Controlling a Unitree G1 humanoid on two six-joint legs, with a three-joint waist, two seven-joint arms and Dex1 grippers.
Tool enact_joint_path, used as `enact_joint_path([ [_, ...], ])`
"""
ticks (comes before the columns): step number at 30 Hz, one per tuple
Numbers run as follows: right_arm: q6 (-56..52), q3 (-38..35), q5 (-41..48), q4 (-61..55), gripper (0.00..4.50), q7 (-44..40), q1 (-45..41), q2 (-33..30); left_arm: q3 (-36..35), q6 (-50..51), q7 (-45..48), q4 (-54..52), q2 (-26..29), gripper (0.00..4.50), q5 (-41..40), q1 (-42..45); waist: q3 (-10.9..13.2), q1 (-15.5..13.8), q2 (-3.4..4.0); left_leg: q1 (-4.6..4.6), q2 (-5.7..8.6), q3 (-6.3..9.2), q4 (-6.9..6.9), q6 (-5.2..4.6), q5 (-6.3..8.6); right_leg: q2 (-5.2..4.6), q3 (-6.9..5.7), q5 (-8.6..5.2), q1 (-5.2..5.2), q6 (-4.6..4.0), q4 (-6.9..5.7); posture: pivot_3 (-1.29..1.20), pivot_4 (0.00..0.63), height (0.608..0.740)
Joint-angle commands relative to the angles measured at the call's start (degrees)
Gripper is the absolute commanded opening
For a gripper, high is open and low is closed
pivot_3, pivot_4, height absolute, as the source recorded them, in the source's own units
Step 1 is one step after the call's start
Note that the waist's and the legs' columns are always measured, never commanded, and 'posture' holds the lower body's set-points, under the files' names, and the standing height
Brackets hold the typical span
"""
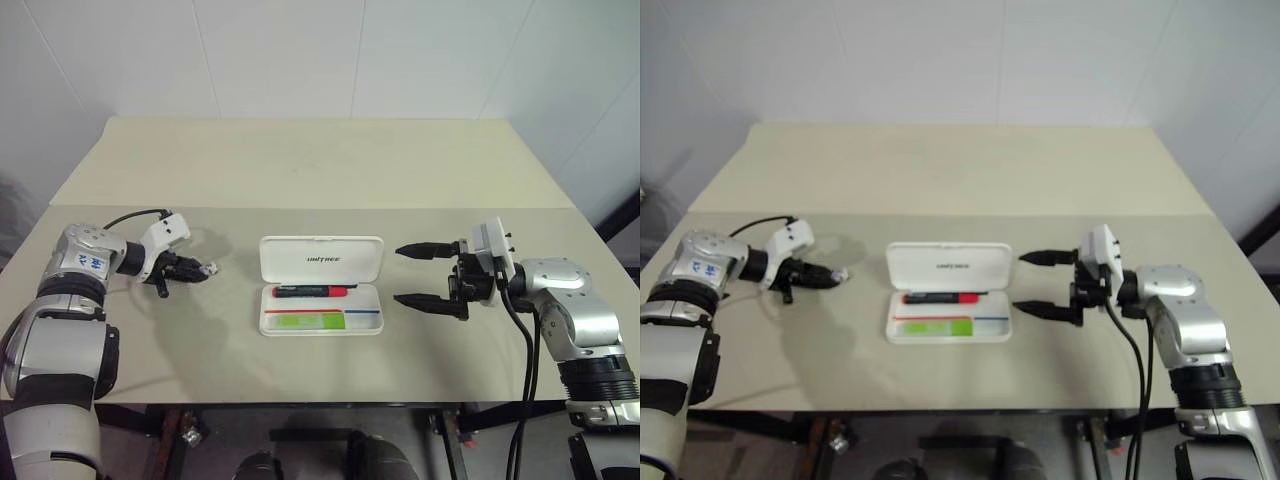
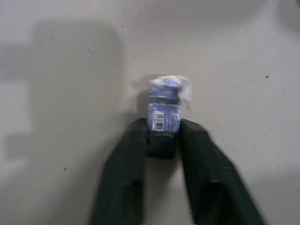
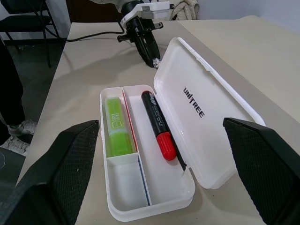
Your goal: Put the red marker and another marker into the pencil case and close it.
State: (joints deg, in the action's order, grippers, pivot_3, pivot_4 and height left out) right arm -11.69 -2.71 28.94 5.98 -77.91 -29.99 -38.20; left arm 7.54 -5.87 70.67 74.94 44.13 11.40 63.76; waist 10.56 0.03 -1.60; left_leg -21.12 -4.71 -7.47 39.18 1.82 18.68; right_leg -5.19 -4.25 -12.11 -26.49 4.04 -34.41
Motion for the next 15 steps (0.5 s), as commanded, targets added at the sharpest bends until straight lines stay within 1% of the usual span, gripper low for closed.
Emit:
enact_joint_path([
  [1, 0.36, -1.09, 0.59, -1.55, 4.50, 0.49, -0.61, -0.23, 0.02, -0.31, 0.76, 0.76, -0.55, 0.34, 0.71, -0.81, 0.00, 0.00, 0.00, 0.00, 0.00, 0.00, 0.00, 0.00, 0.00, 0.00, 0.00, 0.00, 0.00, 0.00, 0.00, 0.00, 0.150, 0.740],
  [8, 0.24, -1.22, 0.62, -1.61, 4.50, 0.70, -0.67, -0.39, -1.04, -3.90, 3.68, -0.93, 0.07, 0.34, -0.67, -0.53, 0.00, 0.01, 0.00, -0.04, 0.00, 0.00, 0.00, 0.01, 0.00, -0.01, -0.01, 0.00, 0.00, 0.00, 0.03, 0.00, 0.150, 0.740],
  [15, 0.02, -1.29, 0.69, -1.41, 4.50, 0.62, -0.74, -0.68, -3.85, -8.06, 5.13, -5.05, 2.01, 0.34, -3.71, 1.21, 0.01, 0.08, -0.01, -0.10, -0.01, 0.00, 0.00, 0.04, -0.01, 0.01, -0.03, 0.01, -0.03, 0.01, 0.12, 0.00, 0.150, 0.740],
])
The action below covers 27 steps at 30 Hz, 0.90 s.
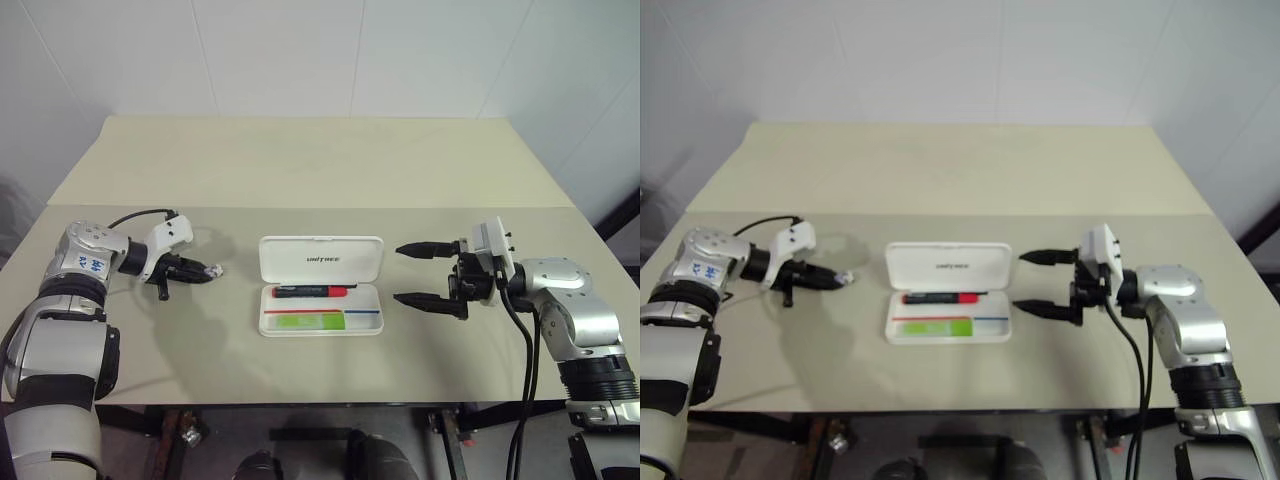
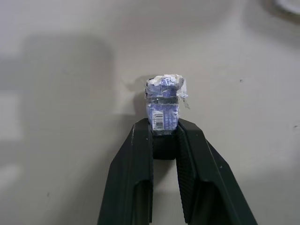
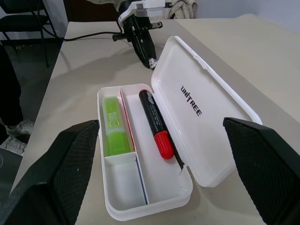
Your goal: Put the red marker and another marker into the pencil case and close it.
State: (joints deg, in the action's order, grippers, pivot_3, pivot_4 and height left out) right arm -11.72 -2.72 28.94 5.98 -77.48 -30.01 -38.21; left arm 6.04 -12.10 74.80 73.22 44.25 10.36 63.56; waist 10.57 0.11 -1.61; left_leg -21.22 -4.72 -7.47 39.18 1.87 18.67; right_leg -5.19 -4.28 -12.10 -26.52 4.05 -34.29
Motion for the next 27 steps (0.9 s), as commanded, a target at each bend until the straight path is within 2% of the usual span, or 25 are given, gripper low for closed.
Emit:
enact_joint_path([
  [1, 0.00, -1.22, 0.68, -1.31, 4.50, 0.16, -0.85, -0.65, -3.13, -2.05, 1.85, -4.38, 1.98, 0.34, -3.58, 1.67, 0.00, 0.00, 0.00, -0.01, 0.00, 0.00, 0.00, 0.00, 0.00, 0.00, 0.00, 0.00, 0.00, 0.01, 0.01, 0.00, 0.150, 0.740],
  [12, 0.39, -0.75, 0.27, 1.10, 4.50, -1.36, -2.91, -0.69, -11.04, 6.32, 7.17, -22.65, 0.27, 0.34, -17.08, 2.33, 0.00, 0.02, -0.01, -0.01, -0.01, -0.01, 0.00, 0.03, -0.01, 0.02, 0.00, 0.01, 0.01, 0.02, 0.04, 0.00, 0.150, 0.740],
  [19, 0.95, -1.69, 0.54, 2.84, 4.50, -3.54, -3.88, -1.72, -10.43, 19.49, 6.41, -43.53, -2.42, 0.34, -23.95, -4.48, 0.00, 0.02, 0.00, -0.01, -0.01, -0.02, 0.00, 0.06, -0.03, 0.03, 0.03, 0.02, 0.02, 0.07, 0.06, 0.00, 0.150, 0.740],
  [23, 1.09, -2.41, 0.61, 2.99, 4.50, -3.93, -3.34, -2.71, -9.91, 32.35, 4.61, -59.71, -5.88, 0.34, -31.83, -8.77, 0.00, 0.00, 0.00, -0.03, 0.00, -0.01, 0.02, 0.07, -0.04, 0.03, 0.06, 0.03, 0.01, 0.08, 0.07, 0.00, 0.150, 0.740],
  [27, 1.04, -2.89, 0.92, 2.34, 4.50, -3.71, -2.41, -3.18, -7.93, 40.56, 1.61, -69.22, -8.95, 0.34, -35.92, -11.68, 0.00, -0.04, 0.00, -0.01, 0.00, -0.01, 0.03, 0.07, -0.04, 0.05, 0.11, 0.04, 0.04, 0.10, 0.09, 0.00, 0.150, 0.740],
])
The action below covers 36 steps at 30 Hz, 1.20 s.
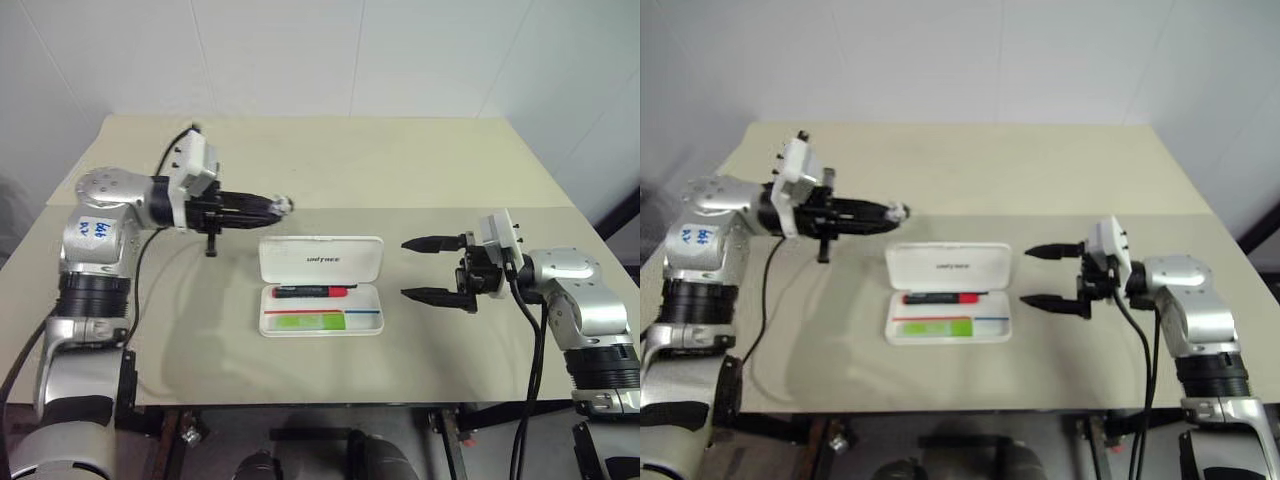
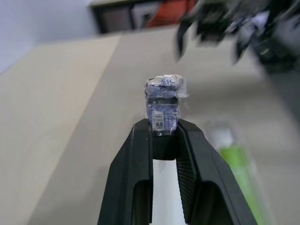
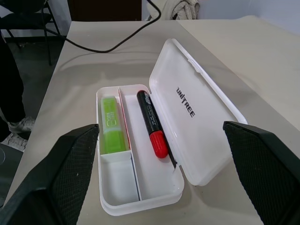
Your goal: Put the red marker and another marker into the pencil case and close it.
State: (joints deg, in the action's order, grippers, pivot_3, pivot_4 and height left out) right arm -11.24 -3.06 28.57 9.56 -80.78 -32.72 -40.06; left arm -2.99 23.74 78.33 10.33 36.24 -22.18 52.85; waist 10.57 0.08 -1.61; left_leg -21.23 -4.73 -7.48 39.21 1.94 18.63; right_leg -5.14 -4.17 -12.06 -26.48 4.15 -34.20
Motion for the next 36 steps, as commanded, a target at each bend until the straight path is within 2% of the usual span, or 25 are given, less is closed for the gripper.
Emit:
enact_joint_path([
  [1, 0.54, -2.62, 1.34, -1.39, 4.50, -0.37, 0.44, -1.38, 1.65, 5.94, -2.44, -7.65, -1.23, 0.34, -3.80, -1.40, 0.00, -0.01, 0.00, 0.01, 0.00, 0.00, 0.00, 0.01, 0.00, 0.01, 0.02, 0.00, 0.00, 0.00, 0.00, 0.00, 0.150, 0.740],
  [4, 0.51, -2.90, 1.13, -1.72, 4.50, -0.01, 1.14, -1.82, 5.82, 8.45, -2.99, -8.93, -1.49, 0.34, -2.48, -2.01, 0.00, 0.02, 0.00, 0.04, 0.00, 0.01, 0.02, 0.04, -0.03, 0.06, 0.11, 0.01, 0.03, 0.01, -0.04, 0.00, 0.150, 0.740],
  [8, 0.71, -3.56, 1.11, -1.99, 4.50, -0.10, 2.50, -2.61, 12.66, 8.81, -2.68, -4.89, -2.32, 0.34, 1.42, 0.60, 0.00, -0.03, 0.00, 0.08, 0.00, 0.02, 0.02, 0.05, -0.05, 0.17, 0.29, 0.02, 0.03, 0.03, -0.06, 0.00, 0.150, 0.740],
  [16, 1.78, -4.98, 1.17, -3.21, 4.50, -1.27, 5.92, -4.58, 22.79, 5.14, -2.99, 6.38, -10.14, 0.34, 9.57, 7.83, 0.00, -0.25, 0.00, 0.01, 0.01, 0.03, 0.03, 0.03, -0.04, 0.20, 0.31, 0.05, 0.04, 0.08, 0.10, 0.00, 0.150, 0.740],
  [23, 1.57, -8.10, 4.16, -6.25, 4.50, -1.97, 9.89, -5.94, 27.03, 5.54, -3.72, 8.81, -14.69, 0.34, 13.85, 10.16, 0.00, -0.15, 0.00, -0.03, 0.01, 0.01, 0.00, -0.02, -0.01, 0.21, 0.34, 0.09, 0.04, 0.15, 0.26, 0.00, 0.150, 0.740],
  [28, 0.43, -10.88, 7.01, -8.46, 4.50, -2.37, 12.99, -7.23, 30.52, 9.50, -4.83, 5.90, -15.24, 0.34, 17.53, 9.43, 0.00, -0.15, 0.00, 0.03, 0.02, 0.01, 0.02, -0.03, -0.01, 0.21, 0.40, 0.09, 0.06, 0.15, 0.33, 0.00, 0.150, 0.740],
  [36, 0.92, -9.98, 6.05, -10.05, 4.50, 0.68, 14.36, -6.20, 33.45, 13.27, -8.32, 5.59, -16.89, 0.34, 20.87, 8.36, 0.00, -0.18, 0.00, 0.05, 0.02, 0.01, 0.03, -0.05, 0.00, 0.21, 0.42, 0.09, 0.06, 0.15, 0.34, 0.00, 0.150, 0.740],
])
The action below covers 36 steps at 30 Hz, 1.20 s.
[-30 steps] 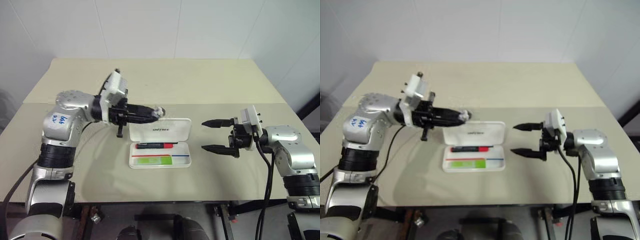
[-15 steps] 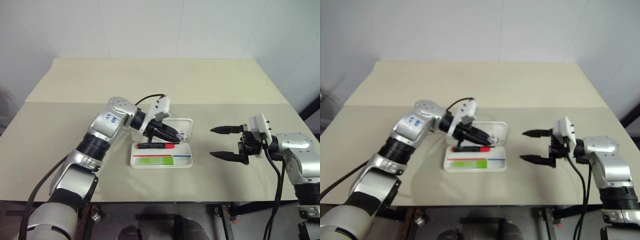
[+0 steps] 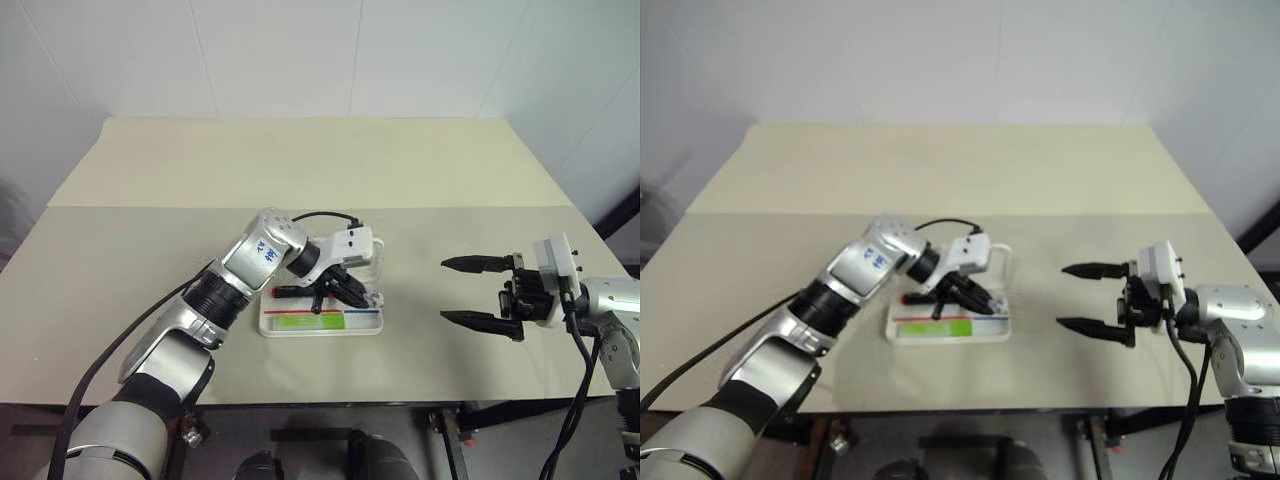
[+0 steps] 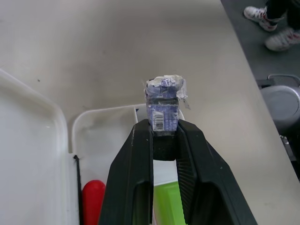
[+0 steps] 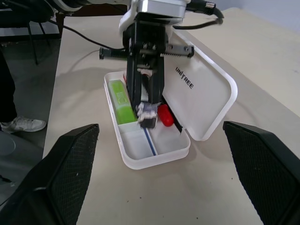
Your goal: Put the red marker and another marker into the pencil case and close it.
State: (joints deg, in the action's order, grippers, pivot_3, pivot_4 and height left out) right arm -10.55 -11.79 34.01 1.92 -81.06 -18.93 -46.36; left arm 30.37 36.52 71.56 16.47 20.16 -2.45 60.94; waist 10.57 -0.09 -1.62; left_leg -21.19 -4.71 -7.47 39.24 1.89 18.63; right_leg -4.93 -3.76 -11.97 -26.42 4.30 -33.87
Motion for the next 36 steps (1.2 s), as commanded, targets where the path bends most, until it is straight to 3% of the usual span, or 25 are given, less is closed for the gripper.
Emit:
enact_joint_path([
  [1, 0.30, -1.04, 0.47, -2.47, 4.50, 1.30, 0.64, 0.26, 0.25, 0.84, -2.10, -0.40, -1.11, 0.34, 1.51, 0.23, 0.00, -0.03, 0.00, 0.00, 0.00, 0.00, 0.00, 0.00, 0.00, 0.00, 0.00, 0.00, 0.00, 0.00, -0.01, 0.00, 0.150, 0.740],
  [23, 0.27, 0.61, -1.27, -2.54, 4.50, 3.77, 0.58, 1.41, 0.89, 9.20, -3.28, -10.40, 0.42, 0.34, 1.41, -4.11, 0.00, -0.04, 0.00, -0.02, 0.00, 0.01, 0.00, -0.04, 0.02, 0.00, 0.00, 0.00, 0.00, 0.00, -0.06, 0.00, 0.150, 0.740],
  [36, 0.51, 1.30, -1.72, -2.25, 4.50, 4.87, 0.46, 1.63, 2.76, 8.33, -3.43, -11.77, 2.16, 0.34, 1.80, -5.42, 0.00, -0.04, 0.00, 0.00, 0.00, 0.01, 0.03, -0.06, 0.03, 0.00, 0.01, 0.00, 0.00, 0.00, -0.05, 0.00, 0.150, 0.740],
])
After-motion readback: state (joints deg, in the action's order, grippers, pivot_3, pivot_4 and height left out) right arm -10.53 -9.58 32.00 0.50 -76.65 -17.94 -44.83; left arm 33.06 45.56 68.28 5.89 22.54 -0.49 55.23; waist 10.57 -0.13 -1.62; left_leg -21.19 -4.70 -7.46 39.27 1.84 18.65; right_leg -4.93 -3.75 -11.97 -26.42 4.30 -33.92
